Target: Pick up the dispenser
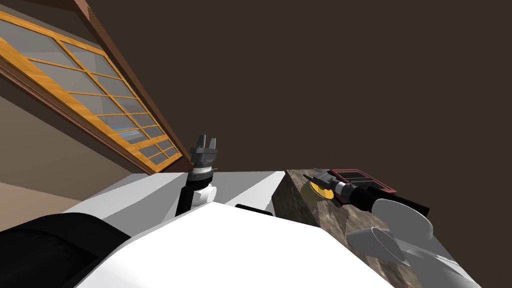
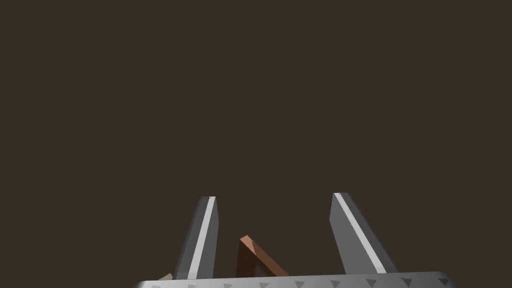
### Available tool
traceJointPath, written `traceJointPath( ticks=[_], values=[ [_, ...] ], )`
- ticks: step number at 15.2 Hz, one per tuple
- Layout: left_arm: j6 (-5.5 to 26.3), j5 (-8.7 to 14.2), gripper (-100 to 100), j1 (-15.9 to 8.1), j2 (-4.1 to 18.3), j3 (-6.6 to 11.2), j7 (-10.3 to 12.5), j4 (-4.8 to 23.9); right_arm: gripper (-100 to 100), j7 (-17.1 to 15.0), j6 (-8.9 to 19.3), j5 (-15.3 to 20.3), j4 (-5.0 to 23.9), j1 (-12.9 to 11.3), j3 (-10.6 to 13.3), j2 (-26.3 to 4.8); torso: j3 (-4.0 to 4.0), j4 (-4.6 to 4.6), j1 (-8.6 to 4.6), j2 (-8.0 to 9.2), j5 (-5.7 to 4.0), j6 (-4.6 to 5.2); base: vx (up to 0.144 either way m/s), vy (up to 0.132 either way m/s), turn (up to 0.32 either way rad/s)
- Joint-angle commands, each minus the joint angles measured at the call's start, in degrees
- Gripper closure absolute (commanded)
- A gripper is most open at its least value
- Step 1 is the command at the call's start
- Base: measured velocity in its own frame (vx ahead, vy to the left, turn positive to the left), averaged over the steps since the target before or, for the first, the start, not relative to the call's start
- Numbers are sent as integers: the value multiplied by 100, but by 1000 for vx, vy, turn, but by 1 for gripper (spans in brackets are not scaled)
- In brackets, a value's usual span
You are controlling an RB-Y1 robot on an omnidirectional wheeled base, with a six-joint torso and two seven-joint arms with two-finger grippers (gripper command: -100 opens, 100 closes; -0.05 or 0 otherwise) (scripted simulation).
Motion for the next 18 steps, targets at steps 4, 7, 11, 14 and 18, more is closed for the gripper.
traceJointPath(
  ticks=[4, 7, 11, 14, 18],
  values=[
    [0, 0, 0, 0, 0, 0, 0, 0, -100, -174, 500, -360, 141, -32, -140, -84, 0, -5, -18, 5, -10, 9, -6, -37, 2],
    [0, 0, 0, 0, 0, 0, 0, 0, -100, -322, 895, -700, 281, -51, -278, -165, -2, -12, -35, 8, -22, 17, -6, -40, -3],
    [0, 0, 0, 0, 0, 0, 0, 0, -100, -439, 1239, -966, 402, -57, -389, -228, -3, -17, -62, 11, -33, 29, -7, -44, -5],
    [0, 0, 0, 0, 0, 0, 0, 0, -100, -523, 1477, -1154, 494, -55, -469, -273, -3, -20, -81, 14, -41, 36, -11, -58, -7],
    [0, 0, 0, 0, 0, 0, 0, 0, -100, -596, 1598, -1221, 384, -49, -591, -448, -5, -25, -101, 14, -51, 46, 1, -13, -3]
  ],
)
